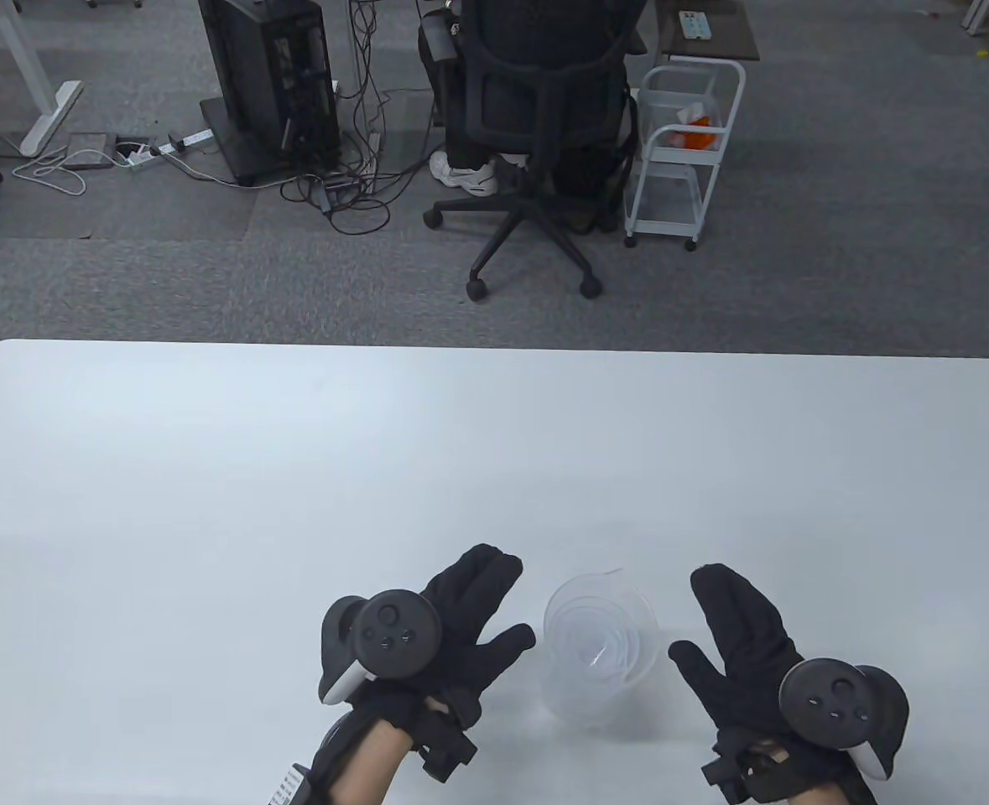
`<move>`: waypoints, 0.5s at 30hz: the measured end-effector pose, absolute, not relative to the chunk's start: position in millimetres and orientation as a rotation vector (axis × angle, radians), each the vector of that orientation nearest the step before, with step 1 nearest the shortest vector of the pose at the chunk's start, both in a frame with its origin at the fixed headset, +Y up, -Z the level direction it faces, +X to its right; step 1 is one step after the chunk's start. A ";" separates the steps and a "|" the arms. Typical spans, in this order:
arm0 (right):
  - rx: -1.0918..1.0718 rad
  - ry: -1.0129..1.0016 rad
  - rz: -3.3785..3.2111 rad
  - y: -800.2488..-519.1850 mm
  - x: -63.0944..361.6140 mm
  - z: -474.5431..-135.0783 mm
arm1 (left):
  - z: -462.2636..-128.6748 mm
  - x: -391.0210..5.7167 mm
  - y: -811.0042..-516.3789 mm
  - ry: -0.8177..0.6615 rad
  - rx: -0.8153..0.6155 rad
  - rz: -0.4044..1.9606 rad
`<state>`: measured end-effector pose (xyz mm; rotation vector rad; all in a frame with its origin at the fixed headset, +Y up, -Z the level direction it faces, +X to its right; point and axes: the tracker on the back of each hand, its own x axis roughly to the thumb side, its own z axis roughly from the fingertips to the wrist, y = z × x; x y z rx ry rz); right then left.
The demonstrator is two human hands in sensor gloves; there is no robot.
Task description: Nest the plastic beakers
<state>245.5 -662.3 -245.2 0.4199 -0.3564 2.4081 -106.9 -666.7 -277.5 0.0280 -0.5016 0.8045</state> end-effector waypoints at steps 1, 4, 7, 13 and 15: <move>0.413 -0.344 2.418 -664.7 248.8 -245.3 | -277.4 -109.4 -670.7 -0.494 0.023 0.813; 0.403 -0.300 2.410 -674.4 256.1 -246.1 | -277.0 -116.6 -683.0 -0.472 0.025 0.844; 0.387 -0.268 2.390 -688.7 262.0 -245.9 | -275.8 -122.8 -695.4 -0.453 0.024 0.902; 0.352 -0.224 2.343 -705.4 271.7 -244.4 | -275.6 -127.1 -711.0 -0.430 -0.014 0.981; 0.348 -0.235 2.339 -705.9 273.3 -244.3 | -276.0 -126.8 -712.8 -0.428 -0.018 0.983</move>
